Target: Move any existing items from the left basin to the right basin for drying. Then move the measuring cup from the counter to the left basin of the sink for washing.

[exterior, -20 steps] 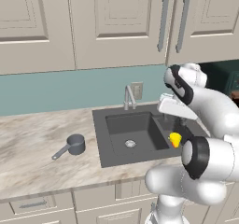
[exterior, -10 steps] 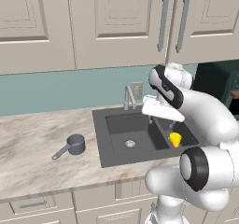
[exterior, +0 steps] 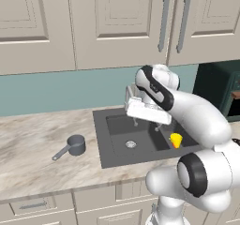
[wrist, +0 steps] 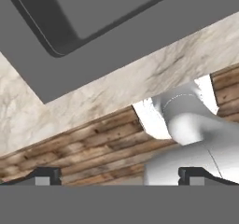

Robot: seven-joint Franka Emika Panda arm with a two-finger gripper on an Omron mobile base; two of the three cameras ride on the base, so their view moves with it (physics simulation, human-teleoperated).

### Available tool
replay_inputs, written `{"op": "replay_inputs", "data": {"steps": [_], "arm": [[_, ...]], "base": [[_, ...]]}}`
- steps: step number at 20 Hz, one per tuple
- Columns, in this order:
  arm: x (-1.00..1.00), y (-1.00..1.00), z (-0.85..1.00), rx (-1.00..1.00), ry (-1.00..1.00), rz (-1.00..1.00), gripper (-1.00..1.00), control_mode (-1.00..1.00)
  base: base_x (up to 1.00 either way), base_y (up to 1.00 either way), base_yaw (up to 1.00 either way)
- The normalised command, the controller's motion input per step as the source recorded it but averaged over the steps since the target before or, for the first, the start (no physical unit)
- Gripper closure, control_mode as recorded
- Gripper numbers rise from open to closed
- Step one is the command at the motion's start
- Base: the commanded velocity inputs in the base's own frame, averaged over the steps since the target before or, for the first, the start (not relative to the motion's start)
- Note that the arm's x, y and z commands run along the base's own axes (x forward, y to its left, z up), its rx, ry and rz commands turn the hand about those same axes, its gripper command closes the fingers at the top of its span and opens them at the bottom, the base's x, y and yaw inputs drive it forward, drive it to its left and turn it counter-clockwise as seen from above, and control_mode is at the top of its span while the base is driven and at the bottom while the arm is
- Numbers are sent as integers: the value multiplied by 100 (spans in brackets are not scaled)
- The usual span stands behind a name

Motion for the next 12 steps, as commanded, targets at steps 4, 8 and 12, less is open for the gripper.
{"op": "replay_inputs", "data": {"steps": [4,8,12], "arm": [[0,46,0,-7,3,-13,-100,-100],[-3,39,0,-6,0,-15,-100,-100],[-13,35,0,-5,0,-16,-100,-100]], "base": [[0,0,0],[0,0,0],[0,0,0]]}}
